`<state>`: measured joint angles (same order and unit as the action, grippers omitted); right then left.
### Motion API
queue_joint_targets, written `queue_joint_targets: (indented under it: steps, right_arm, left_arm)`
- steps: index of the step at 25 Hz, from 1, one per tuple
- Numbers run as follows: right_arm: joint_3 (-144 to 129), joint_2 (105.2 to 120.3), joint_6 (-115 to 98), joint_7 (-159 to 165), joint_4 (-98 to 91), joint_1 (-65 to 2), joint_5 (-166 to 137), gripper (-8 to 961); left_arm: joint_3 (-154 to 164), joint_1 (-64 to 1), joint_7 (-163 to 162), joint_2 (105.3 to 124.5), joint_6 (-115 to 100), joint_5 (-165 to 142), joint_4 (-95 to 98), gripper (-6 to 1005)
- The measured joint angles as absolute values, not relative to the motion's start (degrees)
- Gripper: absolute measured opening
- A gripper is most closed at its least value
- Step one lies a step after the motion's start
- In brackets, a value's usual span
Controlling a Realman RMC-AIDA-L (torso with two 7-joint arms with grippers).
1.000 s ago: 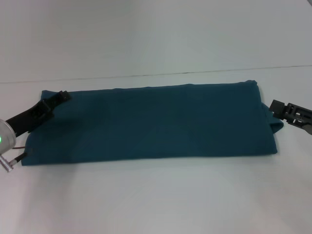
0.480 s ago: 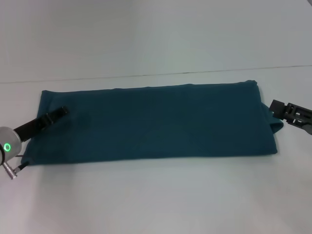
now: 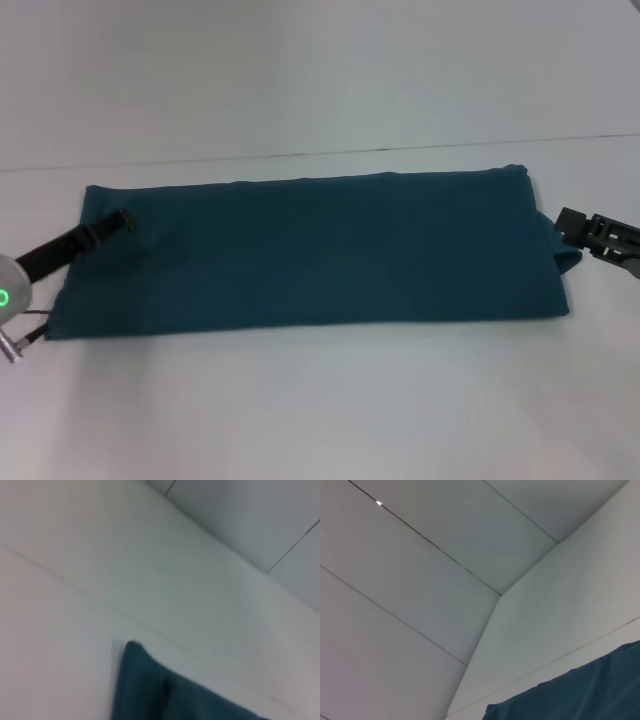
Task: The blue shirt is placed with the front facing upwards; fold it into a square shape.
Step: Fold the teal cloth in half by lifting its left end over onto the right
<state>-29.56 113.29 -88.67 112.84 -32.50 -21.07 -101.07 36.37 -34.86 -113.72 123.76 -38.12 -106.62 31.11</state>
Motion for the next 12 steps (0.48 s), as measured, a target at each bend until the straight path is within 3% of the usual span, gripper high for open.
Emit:
queue_joint_targets:
  steps: [12]
  right_arm:
    - [-29.19, 113.29, -88.66, 112.86, -32.52, -20.56, -101.07, 632]
  left_arm:
    - [37.76, -33.71, -116.54, 123.52, -40.67, -108.51, 32.64, 887]
